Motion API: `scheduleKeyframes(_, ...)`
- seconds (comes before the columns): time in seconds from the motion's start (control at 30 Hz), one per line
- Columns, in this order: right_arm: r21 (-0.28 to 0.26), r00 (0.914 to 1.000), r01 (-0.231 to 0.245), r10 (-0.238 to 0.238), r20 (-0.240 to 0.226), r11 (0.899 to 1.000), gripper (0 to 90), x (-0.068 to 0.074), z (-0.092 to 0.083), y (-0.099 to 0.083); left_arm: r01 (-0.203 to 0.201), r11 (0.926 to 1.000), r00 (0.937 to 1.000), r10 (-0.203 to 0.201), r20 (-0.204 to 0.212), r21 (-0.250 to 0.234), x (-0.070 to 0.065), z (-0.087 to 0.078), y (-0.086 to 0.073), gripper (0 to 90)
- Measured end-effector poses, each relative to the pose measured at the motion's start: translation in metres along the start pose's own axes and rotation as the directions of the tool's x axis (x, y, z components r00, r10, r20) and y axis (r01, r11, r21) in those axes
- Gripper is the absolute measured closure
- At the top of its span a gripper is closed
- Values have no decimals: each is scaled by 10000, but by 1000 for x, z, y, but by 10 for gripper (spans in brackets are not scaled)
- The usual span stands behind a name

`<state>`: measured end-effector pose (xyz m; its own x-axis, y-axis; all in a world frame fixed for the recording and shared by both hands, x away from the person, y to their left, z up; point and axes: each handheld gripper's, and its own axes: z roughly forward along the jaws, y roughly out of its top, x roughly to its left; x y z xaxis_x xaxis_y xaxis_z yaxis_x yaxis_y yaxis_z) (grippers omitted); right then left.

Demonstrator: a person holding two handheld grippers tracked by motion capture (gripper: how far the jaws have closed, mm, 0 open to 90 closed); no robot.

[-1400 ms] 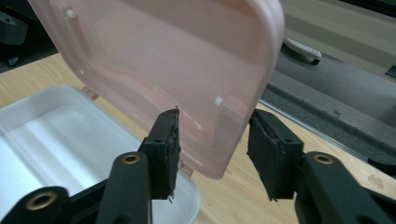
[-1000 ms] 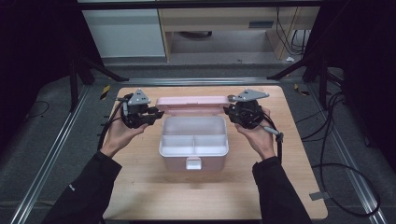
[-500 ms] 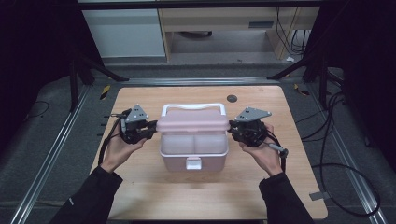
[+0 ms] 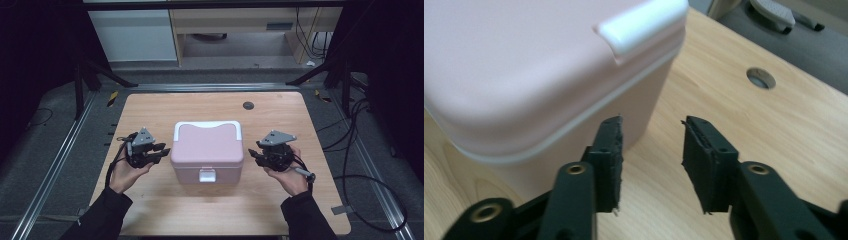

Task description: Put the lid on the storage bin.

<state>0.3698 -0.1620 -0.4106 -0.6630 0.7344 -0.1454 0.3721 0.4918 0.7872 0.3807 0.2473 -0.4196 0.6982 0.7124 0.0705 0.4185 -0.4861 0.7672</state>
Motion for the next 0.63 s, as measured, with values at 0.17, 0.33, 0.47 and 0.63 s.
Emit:
scheduleKeyframes(0.17, 0, 9989, -398, 398, 261, 9992, 471, -7, -2, -13, 268, 9996, 9995, -267, -147, 100, 4, 0, -12, 642)
scheduleKeyframes(0.33, 89, 9918, -1145, 1138, 587, 9934, 282, -17, -5, -37, 706, 9966, 9964, -684, -494, 433, 15, 1, -30, 605)
scheduleKeyframes(0.47, 233, 9800, -1807, 1780, 886, 9833, 180, -26, -8, -56, 960, 9929, 9942, -922, -554, 700, 20, 6, -43, 571)
scheduleKeyframes(0.63, 483, 9625, -2440, 2358, 1344, 9686, 128, -34, -10, -77, 1293, 9862, 9895, -1215, -781, 1037, 28, 11, -56, 539)
